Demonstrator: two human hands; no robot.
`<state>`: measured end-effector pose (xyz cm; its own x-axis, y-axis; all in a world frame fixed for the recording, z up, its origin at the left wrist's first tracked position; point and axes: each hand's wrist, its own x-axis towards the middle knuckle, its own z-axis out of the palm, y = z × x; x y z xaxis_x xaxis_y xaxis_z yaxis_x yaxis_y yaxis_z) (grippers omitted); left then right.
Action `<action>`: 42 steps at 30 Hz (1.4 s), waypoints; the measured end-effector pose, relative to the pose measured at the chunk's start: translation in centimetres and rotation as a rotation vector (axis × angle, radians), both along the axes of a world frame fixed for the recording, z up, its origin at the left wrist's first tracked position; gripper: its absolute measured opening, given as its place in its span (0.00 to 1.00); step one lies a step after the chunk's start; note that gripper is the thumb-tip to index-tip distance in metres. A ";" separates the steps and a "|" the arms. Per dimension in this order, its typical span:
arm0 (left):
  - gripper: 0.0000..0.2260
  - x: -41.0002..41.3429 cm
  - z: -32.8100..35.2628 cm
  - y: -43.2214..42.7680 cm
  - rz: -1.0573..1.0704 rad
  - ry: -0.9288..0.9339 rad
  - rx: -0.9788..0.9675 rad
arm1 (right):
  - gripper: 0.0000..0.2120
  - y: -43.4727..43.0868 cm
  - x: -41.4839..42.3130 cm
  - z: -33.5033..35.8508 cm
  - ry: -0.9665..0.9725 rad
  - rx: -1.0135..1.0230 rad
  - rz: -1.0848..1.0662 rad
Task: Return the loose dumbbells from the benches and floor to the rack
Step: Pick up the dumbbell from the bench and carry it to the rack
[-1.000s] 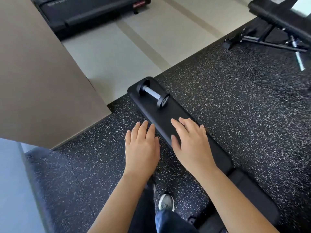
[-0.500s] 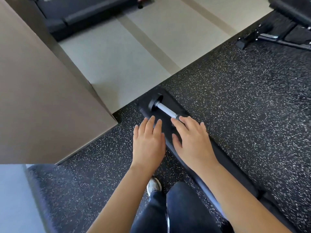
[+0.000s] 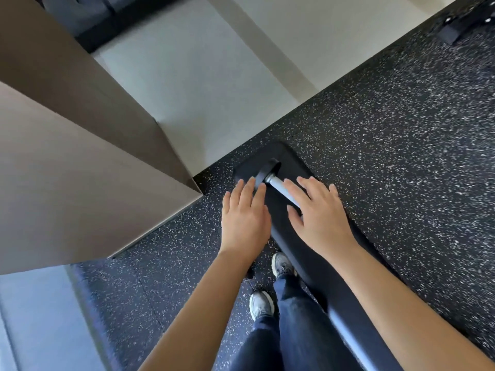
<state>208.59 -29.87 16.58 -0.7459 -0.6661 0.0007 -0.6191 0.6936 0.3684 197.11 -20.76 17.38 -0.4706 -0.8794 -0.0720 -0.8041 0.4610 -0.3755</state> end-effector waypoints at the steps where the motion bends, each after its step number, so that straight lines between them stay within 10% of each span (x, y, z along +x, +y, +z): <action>1: 0.18 -0.6 -1.0 -0.6 0.006 -0.007 0.008 | 0.22 -0.5 -0.7 -1.1 -0.007 0.010 -0.004; 22: 0.22 -6.2 -20.9 -6.6 0.026 -0.079 0.119 | 0.26 -7.9 -5.7 -22.8 -0.200 0.260 -0.042; 42: 0.22 -7.8 -25.1 -7.2 0.112 0.095 0.281 | 0.32 -7.9 -8.1 -28.2 -0.606 0.322 -0.066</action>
